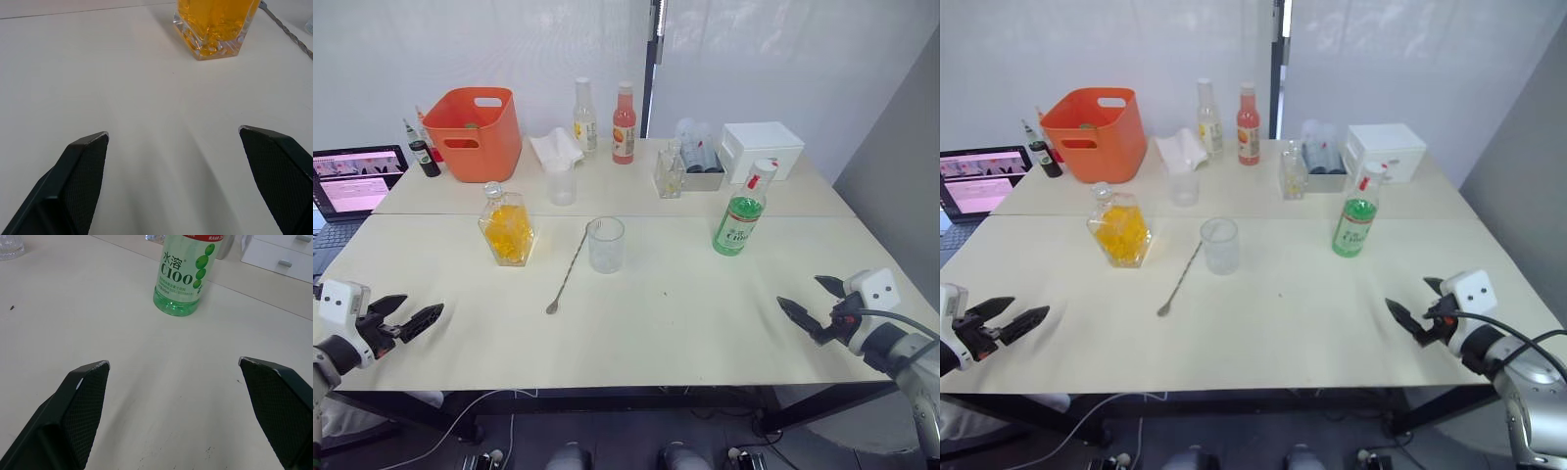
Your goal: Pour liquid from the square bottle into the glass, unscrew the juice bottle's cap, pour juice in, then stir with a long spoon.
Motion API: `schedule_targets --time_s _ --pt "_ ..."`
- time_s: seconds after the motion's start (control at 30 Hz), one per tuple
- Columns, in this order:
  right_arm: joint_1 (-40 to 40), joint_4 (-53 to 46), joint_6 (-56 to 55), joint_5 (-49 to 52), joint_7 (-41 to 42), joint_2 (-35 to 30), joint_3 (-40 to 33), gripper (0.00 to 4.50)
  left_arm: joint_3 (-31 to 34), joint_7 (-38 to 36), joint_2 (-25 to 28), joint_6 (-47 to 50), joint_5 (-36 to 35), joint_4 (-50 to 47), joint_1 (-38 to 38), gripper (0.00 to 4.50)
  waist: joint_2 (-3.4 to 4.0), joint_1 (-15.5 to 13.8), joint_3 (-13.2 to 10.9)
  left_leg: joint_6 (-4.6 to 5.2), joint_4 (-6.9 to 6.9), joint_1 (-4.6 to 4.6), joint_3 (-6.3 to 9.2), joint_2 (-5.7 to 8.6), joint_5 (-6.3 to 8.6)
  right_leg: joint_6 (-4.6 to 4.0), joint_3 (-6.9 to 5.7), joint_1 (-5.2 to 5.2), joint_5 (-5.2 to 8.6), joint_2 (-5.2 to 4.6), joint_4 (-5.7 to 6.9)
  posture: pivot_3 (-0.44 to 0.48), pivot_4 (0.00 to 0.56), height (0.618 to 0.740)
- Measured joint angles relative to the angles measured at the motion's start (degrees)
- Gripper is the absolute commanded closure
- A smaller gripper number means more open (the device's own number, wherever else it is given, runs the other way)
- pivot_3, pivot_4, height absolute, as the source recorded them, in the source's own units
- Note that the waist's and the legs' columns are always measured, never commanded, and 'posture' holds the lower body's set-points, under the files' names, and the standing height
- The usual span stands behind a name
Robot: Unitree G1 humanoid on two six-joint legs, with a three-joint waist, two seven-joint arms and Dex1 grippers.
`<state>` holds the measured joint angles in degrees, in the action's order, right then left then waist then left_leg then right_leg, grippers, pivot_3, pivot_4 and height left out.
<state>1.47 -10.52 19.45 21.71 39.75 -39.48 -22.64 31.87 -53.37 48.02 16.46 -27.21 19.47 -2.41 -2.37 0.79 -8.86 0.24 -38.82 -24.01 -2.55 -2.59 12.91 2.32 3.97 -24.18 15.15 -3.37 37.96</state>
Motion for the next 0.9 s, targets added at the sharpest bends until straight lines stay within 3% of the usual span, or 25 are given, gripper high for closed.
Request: schedule_targets --time_s 0.07,0.3,0.5,0.9 --pt "-0.6 0.0 0.5 0.3 0.2 0.0 0.3 0.02 0.5 0.8 -0.3 0.7 -0.2 -1.0 0.6 0.00 0.00 0.0 0.0 0.00 -0.01 0.00 0.00 0.00 0.00 0.00 0.00 0.00 0.00 0.00 -0.01 0.000 0.150 0.715" --pt "-11.3 -6.5 7.4 10.9 8.6 -2.9 5.9 0.02 1.6 18.2 -14.3 10.6 -4.5 -20.0 2.7 0.00 -0.09 0.1 0.0 0.00 -0.02 0.03 0.18 -0.07 0.00 0.05 0.01 0.05 -0.04 0.09 0.04 0.000 0.150 0.715" --pt "-15.7 -8.8 12.6 16.9 14.8 -4.9 9.7 0.02 0.0 29.7 -19.6 14.7 -4.5 -25.7 -4.4 0.00 -0.10 -0.8 0.0 0.01 -0.17 -0.02 0.24 0.09 -0.01 0.12 0.00 0.14 -0.08 -0.02 0.03 0.000 0.150 0.715" --pt "-21.2 -16.3 17.4 24.6 20.9 -8.2 13.0 0.02 -10.3 37.4 -20.1 20.1 -0.8 -22.8 -19.3 0.00 -0.12 -0.5 0.0 0.01 -0.15 -0.13 0.35 0.28 -0.01 0.12 -0.03 0.05 -0.09 0.04 0.02 0.000 0.150 0.715"
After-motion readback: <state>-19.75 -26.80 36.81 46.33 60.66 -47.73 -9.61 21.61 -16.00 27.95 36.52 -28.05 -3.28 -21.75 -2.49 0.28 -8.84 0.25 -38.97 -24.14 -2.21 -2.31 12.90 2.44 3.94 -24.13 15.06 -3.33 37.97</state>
